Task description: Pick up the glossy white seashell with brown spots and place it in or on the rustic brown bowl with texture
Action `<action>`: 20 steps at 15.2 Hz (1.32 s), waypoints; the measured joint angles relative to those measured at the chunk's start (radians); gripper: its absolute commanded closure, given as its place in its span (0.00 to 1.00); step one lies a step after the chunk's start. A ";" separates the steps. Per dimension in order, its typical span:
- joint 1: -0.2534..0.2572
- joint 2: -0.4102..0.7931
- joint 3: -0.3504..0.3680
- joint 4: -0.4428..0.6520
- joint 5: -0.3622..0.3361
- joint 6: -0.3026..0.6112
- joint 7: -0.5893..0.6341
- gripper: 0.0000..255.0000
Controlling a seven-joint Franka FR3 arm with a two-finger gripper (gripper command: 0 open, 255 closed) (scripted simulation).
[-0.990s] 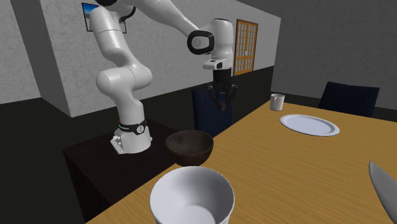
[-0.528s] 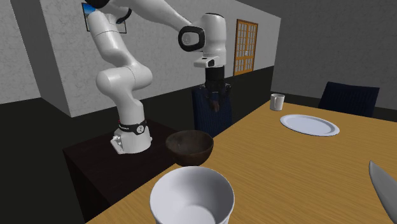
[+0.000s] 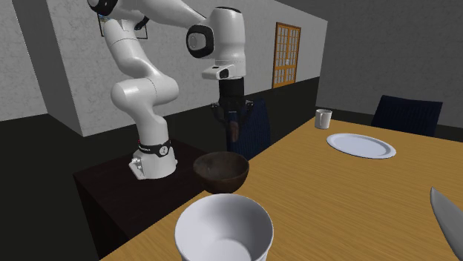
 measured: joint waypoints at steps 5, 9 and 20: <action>-0.066 -0.025 -0.096 -0.027 -0.058 -0.005 -0.116 1.00; -0.074 0.006 -0.104 -0.058 -0.062 0.056 -0.133 1.00; -0.070 0.124 -0.096 -0.135 -0.050 0.249 -0.141 1.00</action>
